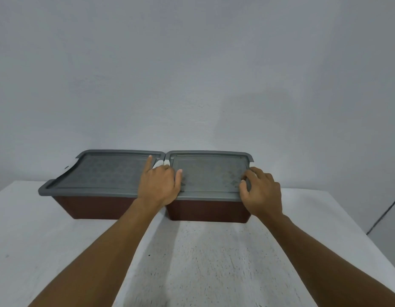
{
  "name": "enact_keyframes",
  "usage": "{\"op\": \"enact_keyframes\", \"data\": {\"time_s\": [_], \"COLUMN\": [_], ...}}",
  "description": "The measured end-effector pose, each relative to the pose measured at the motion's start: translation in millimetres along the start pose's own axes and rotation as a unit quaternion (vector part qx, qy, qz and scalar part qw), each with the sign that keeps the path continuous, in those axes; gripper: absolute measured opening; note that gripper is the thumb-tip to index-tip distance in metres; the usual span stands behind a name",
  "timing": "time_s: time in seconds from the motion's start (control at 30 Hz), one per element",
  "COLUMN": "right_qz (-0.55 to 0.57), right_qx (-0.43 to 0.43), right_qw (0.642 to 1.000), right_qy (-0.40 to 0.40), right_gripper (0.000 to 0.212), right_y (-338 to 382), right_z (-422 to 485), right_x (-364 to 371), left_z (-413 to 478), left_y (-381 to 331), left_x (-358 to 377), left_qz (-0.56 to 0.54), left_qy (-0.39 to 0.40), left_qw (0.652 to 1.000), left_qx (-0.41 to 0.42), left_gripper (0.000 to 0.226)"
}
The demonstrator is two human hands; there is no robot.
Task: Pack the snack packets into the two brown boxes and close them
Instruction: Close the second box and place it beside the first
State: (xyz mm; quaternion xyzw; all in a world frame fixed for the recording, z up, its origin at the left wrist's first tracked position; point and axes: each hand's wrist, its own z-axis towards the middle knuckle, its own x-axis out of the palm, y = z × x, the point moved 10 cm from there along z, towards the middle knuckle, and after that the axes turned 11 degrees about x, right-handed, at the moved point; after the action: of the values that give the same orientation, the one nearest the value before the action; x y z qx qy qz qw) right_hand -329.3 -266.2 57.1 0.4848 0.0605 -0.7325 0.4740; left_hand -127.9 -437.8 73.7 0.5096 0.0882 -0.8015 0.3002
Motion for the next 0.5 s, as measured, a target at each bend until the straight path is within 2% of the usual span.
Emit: {"op": "enact_keyframes", "data": {"time_s": [0.1, 0.23, 0.37, 0.5], "right_qz": [-0.013, -0.075, -0.131, -0.101], "right_qx": [0.017, 0.057, 0.096, 0.128], "right_qw": [1.000, 0.993, 0.983, 0.983], "right_qy": [0.020, 0.064, 0.089, 0.081], "right_gripper": [0.034, 0.024, 0.032, 0.044], "right_y": [-3, -4, -3, 9], "right_z": [-1, -4, -17, -48], "right_x": [0, 2, 3, -2], "left_z": [0, -22, -72, -117], "left_y": [-3, 3, 13, 32], "left_x": [5, 12, 2, 6], "left_qz": [-0.021, -0.047, -0.048, -0.058], "left_qy": [0.029, 0.086, 0.061, 0.054], "left_qw": [0.999, 0.994, 0.994, 0.992], "left_qx": [0.012, 0.045, 0.078, 0.098], "left_gripper": [0.077, 0.085, 0.085, 0.074]}}
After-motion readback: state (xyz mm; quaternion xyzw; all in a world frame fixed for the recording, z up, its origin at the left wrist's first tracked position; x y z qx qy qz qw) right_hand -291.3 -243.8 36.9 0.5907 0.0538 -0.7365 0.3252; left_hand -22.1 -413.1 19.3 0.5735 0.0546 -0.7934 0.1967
